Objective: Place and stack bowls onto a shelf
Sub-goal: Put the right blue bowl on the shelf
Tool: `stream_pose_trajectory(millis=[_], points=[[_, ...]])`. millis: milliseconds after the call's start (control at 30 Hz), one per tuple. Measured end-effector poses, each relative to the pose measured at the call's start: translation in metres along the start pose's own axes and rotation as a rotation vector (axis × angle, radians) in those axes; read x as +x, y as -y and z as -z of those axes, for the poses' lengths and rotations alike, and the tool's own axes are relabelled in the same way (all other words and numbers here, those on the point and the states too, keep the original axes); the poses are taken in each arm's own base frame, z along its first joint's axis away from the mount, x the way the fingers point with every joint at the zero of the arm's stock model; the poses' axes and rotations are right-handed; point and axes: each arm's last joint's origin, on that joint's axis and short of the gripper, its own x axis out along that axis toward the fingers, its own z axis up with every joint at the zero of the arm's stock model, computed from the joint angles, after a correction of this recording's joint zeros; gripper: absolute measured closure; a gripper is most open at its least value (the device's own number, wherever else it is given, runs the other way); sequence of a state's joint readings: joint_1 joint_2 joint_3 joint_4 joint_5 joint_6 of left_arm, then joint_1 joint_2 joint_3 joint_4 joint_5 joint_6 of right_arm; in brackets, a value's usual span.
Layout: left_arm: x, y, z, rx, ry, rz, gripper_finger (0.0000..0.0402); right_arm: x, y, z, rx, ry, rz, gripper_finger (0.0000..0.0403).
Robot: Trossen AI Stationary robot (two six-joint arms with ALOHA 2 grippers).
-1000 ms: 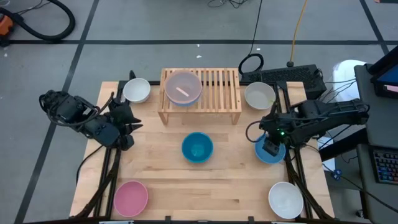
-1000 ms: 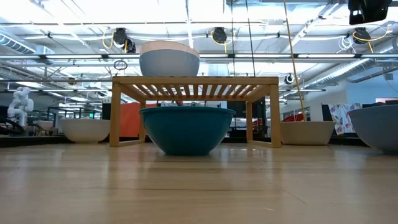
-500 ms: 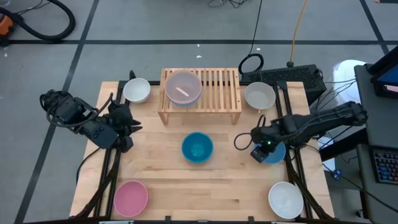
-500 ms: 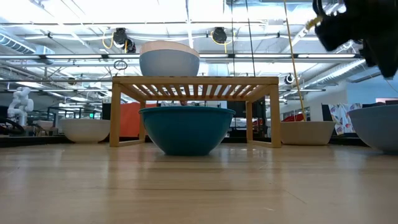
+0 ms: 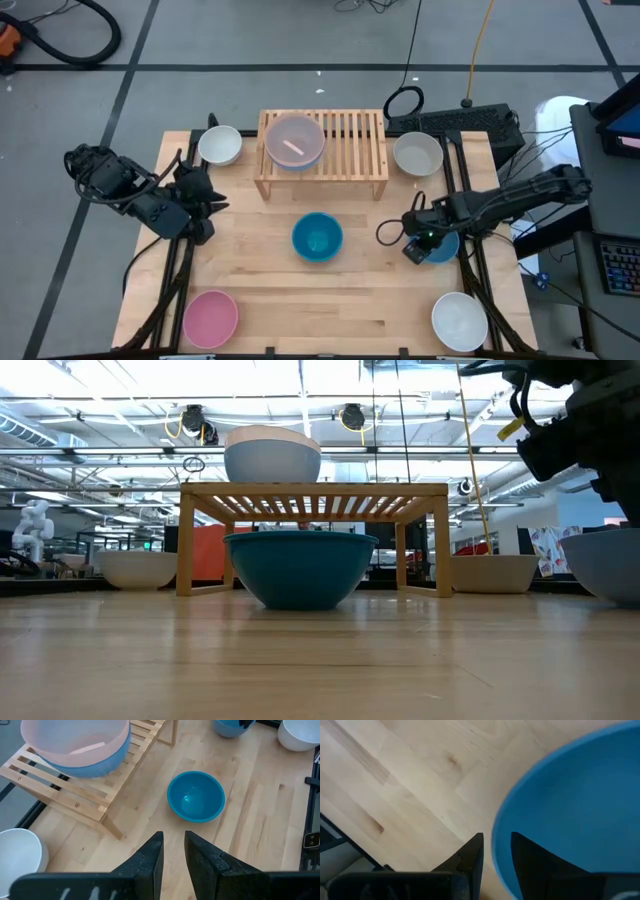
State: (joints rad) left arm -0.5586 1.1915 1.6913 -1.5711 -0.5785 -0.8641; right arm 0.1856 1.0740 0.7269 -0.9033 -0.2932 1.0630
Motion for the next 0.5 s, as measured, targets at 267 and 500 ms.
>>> stream_pose_trajectory(millis=[267,500], points=[[0.000,0.000,0.000,-0.006,0.000,0.000,0.0319,0.002,-0.001,-0.002,-0.035,0.008,0.013,0.0312],[0.000,0.000,0.000,-0.006,0.000,0.000,0.0319,0.013,-0.004,-0.007,-0.096,0.002,0.060,0.0313]])
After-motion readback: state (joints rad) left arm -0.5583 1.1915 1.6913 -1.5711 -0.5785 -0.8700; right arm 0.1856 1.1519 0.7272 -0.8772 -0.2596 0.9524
